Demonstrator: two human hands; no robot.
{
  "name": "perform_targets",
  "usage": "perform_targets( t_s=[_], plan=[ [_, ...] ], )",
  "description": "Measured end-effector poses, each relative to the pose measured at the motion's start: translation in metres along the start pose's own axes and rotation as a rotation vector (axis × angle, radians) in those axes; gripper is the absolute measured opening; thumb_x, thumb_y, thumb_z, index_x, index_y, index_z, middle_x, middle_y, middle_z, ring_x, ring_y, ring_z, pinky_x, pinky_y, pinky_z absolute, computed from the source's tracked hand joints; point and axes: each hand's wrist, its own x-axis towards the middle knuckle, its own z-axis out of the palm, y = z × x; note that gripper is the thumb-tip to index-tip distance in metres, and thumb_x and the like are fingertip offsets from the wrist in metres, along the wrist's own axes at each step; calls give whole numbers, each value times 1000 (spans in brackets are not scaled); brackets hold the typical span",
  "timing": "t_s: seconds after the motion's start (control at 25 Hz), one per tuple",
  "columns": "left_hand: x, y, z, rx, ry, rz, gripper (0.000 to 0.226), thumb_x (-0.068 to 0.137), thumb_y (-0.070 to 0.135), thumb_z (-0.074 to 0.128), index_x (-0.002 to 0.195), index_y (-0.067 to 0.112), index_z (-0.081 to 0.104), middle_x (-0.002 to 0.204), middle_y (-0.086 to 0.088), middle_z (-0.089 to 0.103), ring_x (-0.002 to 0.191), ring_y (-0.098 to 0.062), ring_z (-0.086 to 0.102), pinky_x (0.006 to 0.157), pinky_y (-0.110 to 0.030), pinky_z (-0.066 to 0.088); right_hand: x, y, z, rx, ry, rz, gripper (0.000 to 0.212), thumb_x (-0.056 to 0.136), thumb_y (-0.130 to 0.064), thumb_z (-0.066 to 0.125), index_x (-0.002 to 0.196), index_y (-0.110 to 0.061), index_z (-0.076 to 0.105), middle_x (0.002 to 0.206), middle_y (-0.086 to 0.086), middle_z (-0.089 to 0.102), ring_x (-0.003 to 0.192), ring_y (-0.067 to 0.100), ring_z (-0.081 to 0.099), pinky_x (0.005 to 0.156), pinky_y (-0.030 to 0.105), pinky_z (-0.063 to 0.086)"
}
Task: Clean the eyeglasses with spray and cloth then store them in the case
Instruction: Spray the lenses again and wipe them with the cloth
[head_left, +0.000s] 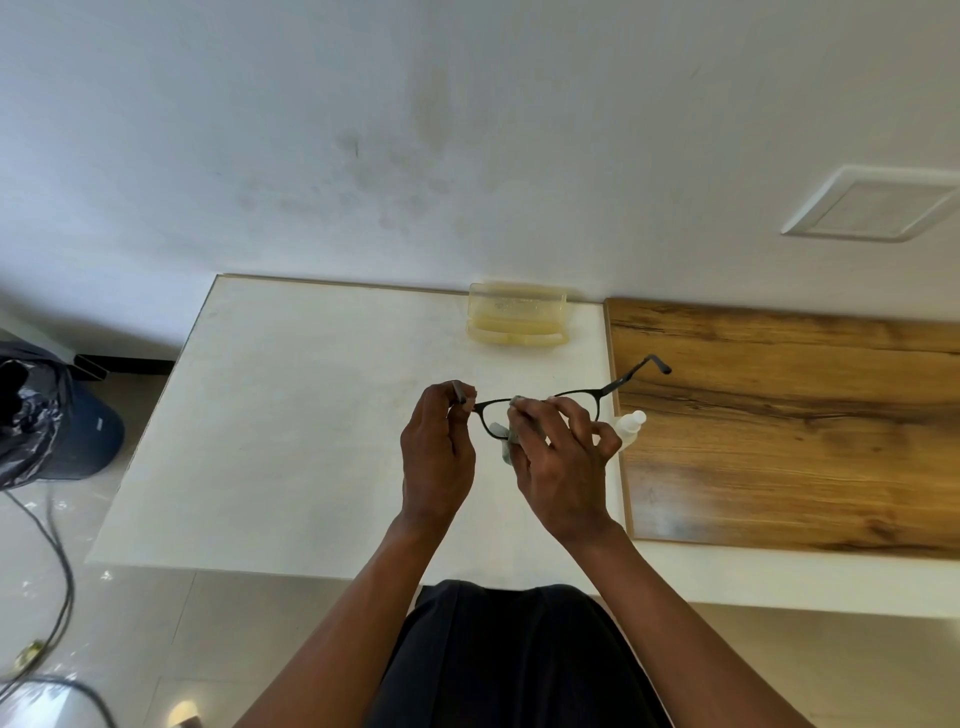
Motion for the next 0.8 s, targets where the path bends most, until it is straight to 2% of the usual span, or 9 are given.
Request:
perform_targets(
  t_s=[0.12,0.28,0.48,0.64,0.8],
  plan=[
    [2,3,0,9,2,4,10,86,-11,51,90,-5,57,87,0,59,81,2,51,73,0,38,5,-4,1,54,-28,4,32,73,-13,74,103,-18,69,109,-4,69,109,16,43,77,42,40],
    [3,5,1,16,5,15,13,85,-14,51,89,-3,57,87,1,59,81,2,51,74,0,37,7,-10,2,162,-66,-26,38,73,-5,71,108,-21,67,114,-7,67,110,15,43,75,39,33],
    [1,5,1,15,16,7,11,86,-12,52,91,-5,58,87,0,59,82,2,51,76,0,37,5,-7,2,150,3,-93,36,67,-1,75,93,-25,68,96,-9,72,102,16,46,74,36,25],
    [-1,5,2,7,9,8,10,86,-11,51,90,-5,57,87,1,58,82,3,51,74,0,38,2,0,2,58,65,-154,27,67,-7,77,85,-26,67,78,-10,70,93,15,48,74,37,25],
    [-2,5,0,1,-3,21,15,84,-15,51,89,-2,56,88,1,59,83,5,51,75,0,37,0,7,0,-72,104,-105,31,75,-22,72,99,-28,54,77,-11,70,97,15,48,79,39,26]
  ],
)
